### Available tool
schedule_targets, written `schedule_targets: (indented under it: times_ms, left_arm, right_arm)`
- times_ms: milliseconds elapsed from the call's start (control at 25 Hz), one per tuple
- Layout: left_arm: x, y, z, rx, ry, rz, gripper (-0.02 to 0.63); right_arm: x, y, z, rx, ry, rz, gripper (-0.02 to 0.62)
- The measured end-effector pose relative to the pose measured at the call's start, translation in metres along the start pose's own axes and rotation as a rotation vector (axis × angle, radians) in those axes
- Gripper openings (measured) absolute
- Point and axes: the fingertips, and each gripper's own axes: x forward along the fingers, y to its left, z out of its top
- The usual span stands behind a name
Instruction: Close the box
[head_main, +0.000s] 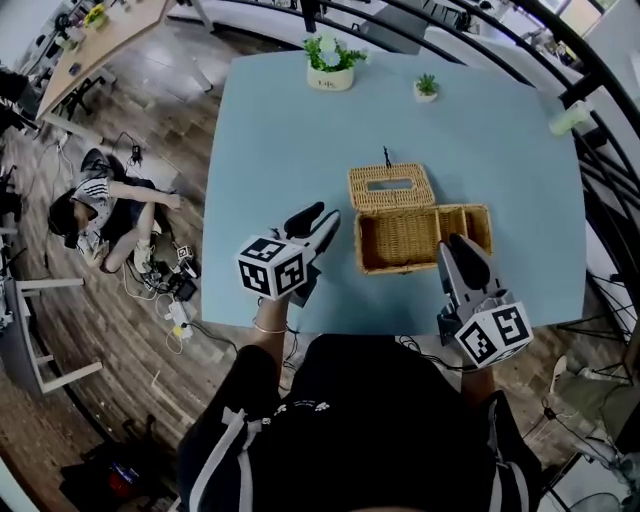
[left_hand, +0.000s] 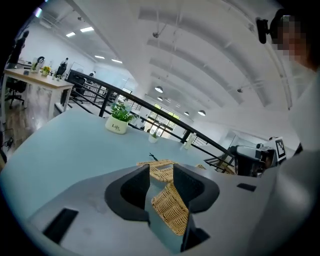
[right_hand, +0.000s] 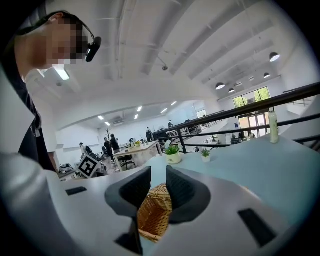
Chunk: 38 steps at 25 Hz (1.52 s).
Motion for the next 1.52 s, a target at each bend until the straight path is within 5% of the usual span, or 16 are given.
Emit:
schedule_targets:
  times_ms: [240, 560, 1080, 1360, 1520]
  left_arm:
    - [0.031, 0.029, -0.010, -0.106, 0.036, -0.022, 0.127]
    - [0.068, 0.053, -0.026, -0.362, 0.049, -0.090, 0.127]
    - [0.104, 0.053, -0.033, -0.663, 0.059, -0.235, 0.127]
    - [0.116, 0.052, -0.028, -0.755, 0.005, -0.314, 0.127]
    - [0.113, 0.053, -0.023, -0.687, -0.004, -0.283, 0.123]
  right_arm:
    - [0.015, -0.007, -0.004, 0.009, 0.029, -0.025, 0.094]
    - [0.024, -0.019, -0.008, 0.006, 0.064, -0.061, 0.094]
    - [0.017, -0.038, -0.005, 0.032, 0.053, -0.120, 0.094]
    - [0.013, -0.047, -0.004, 0.040, 0.048, -0.152, 0.094]
    - [0.013, -0.048, -0.014, 0.050, 0.076, -0.144, 0.094]
